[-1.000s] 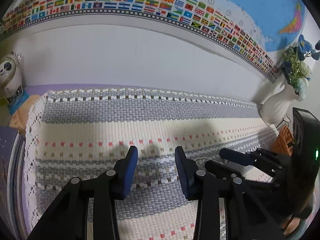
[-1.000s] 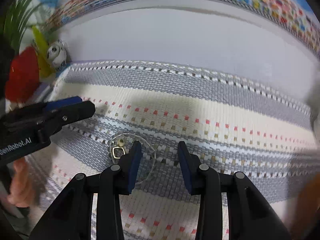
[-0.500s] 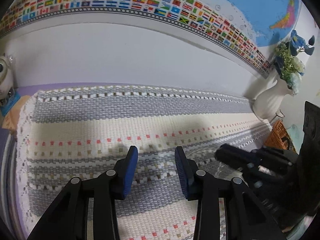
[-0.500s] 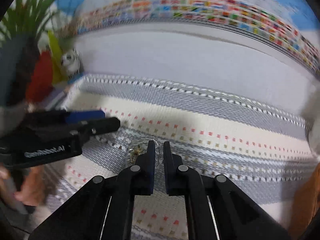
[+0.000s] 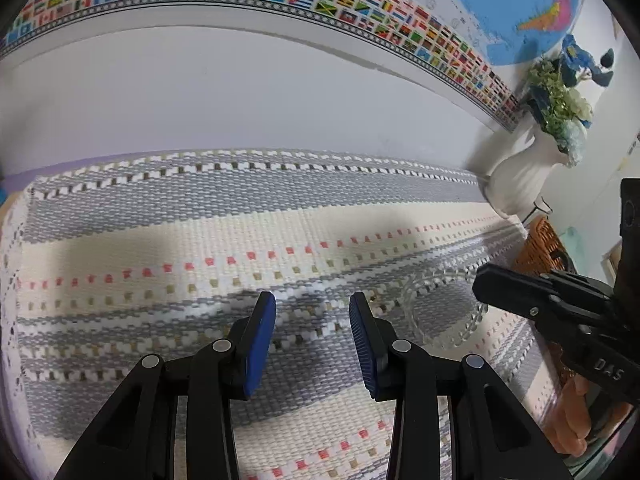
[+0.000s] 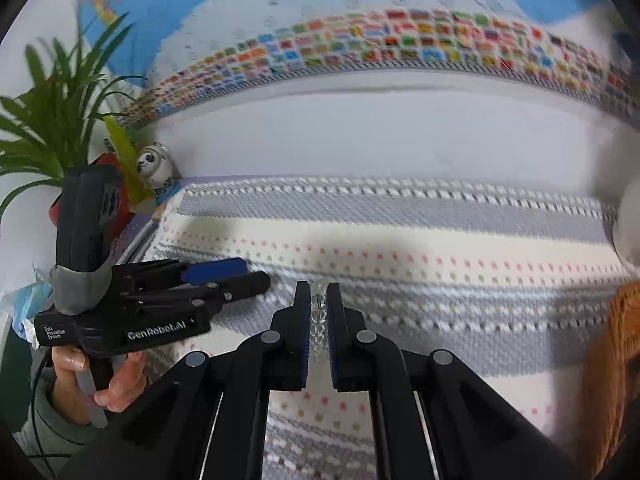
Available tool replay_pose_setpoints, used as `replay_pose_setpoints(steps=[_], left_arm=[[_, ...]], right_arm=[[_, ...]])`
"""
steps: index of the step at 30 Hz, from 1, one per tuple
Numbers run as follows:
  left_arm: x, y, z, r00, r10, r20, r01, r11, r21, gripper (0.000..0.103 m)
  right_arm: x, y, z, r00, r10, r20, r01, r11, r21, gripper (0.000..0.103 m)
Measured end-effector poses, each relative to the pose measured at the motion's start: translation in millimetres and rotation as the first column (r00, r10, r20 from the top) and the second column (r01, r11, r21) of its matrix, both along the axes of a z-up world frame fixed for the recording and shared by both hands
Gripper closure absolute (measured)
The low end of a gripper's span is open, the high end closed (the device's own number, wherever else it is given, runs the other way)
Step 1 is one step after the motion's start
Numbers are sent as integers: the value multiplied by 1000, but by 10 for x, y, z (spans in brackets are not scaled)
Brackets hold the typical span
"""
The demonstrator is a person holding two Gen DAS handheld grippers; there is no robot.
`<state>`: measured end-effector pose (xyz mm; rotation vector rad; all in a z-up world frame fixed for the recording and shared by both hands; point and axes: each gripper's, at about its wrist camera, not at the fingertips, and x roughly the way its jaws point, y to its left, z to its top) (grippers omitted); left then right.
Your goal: Organize jewelry
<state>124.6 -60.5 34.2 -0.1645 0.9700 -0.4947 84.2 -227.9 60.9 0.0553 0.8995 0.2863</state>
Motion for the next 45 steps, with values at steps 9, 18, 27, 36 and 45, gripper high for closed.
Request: replay_pose_setpoints(steps=[9,18,27,36,45], left_arm=[[-88,-375,14,989,-127,72,118,986,118,64],[-41,-641,-37,983,-171,74,150,961,232,64],[-54,-778,-41,975,-195,105,158,944,290,92],[-16,-498,28,984,-145,103,126,977,174,92],[64,-140,73,992,-117,39,121,987,-109,92]], right_arm=[[179,-333,-299,984,-126,-126,117,991,-71,95],[136,-498,-294,975,-189,-114,172,975,-139,95],[181,-501,-362,973,-178,-148,160,979,-122,91],[160,-179,-409,986,-136,-96,109,963,-245,79],[78,40,-332,997,-57,-44,45,970,-241,95]])
